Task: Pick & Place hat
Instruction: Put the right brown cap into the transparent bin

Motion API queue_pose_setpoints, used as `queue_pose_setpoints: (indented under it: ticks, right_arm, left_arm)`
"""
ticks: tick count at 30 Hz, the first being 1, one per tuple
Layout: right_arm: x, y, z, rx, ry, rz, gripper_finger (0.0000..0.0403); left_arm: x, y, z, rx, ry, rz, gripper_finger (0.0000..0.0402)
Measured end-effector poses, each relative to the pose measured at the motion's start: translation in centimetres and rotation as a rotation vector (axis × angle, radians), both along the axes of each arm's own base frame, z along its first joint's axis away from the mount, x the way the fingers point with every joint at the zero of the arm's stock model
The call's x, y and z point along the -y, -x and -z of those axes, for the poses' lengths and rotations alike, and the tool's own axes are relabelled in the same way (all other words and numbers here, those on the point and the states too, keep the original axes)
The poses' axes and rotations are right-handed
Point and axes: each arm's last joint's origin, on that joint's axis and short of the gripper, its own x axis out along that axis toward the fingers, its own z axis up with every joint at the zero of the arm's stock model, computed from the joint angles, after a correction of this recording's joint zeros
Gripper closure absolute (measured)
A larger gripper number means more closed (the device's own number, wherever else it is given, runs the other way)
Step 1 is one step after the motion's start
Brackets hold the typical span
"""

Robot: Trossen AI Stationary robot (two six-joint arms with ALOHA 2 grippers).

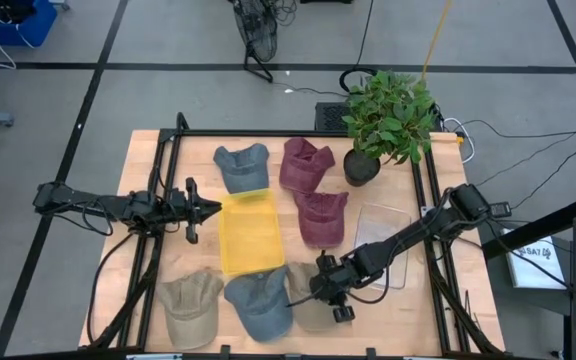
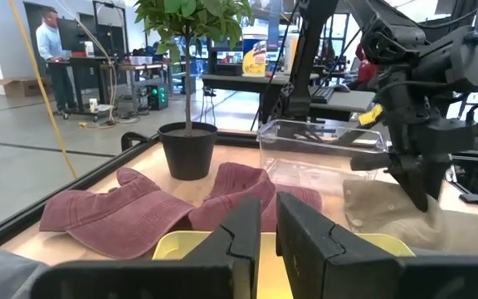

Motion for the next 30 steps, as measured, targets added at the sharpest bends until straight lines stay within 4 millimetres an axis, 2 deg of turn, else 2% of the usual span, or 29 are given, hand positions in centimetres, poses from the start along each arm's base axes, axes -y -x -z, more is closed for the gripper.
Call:
queue_pose_setpoints:
  ticks: [2, 7, 12, 17, 22, 26, 30]
  right_arm:
    - [0.4, 0.0, -0.8, 0.018, -0.001, 0.014, 0.0393]
    - [1.3, 0.4, -3.8, 0.103, -0.04, 0.032, 0.0396]
    - [2.6, 1.1, -7.4, 0.217, -0.091, 0.059, 0.0399]
    - [3.8, 2.7, -11.3, 0.336, -0.16, 0.09, 0.0401]
    - [5.0, 5.5, -14.7, 0.385, -0.202, 0.118, 0.0401]
    - [6.5, 9.1, -16.8, 0.229, -0.148, 0.201, 0.0402]
    - [7.8, 12.7, -18.1, 0.037, -0.055, 0.335, 0.0402]
  left_arm:
    - [0.0, 0.0, 0.1, -0.006, 0.0, 0.001, 0.0355]
    - [0.0, 0.0, 0.1, -0.013, 0.001, 0.004, 0.0355]
    - [0.0, 0.0, 0.2, -0.025, -0.008, 0.004, 0.0355]
    - [0.0, 0.0, 0.2, -0.025, -0.008, 0.001, 0.0355]
    - [0.0, 0.0, 0.2, -0.026, -0.012, 0.001, 0.0355]
    - [0.0, 0.0, 0.2, -0.026, -0.014, 0.0, 0.0355]
    - [0.0, 0.0, 0.2, -0.027, -0.022, 0.0, 0.0355]
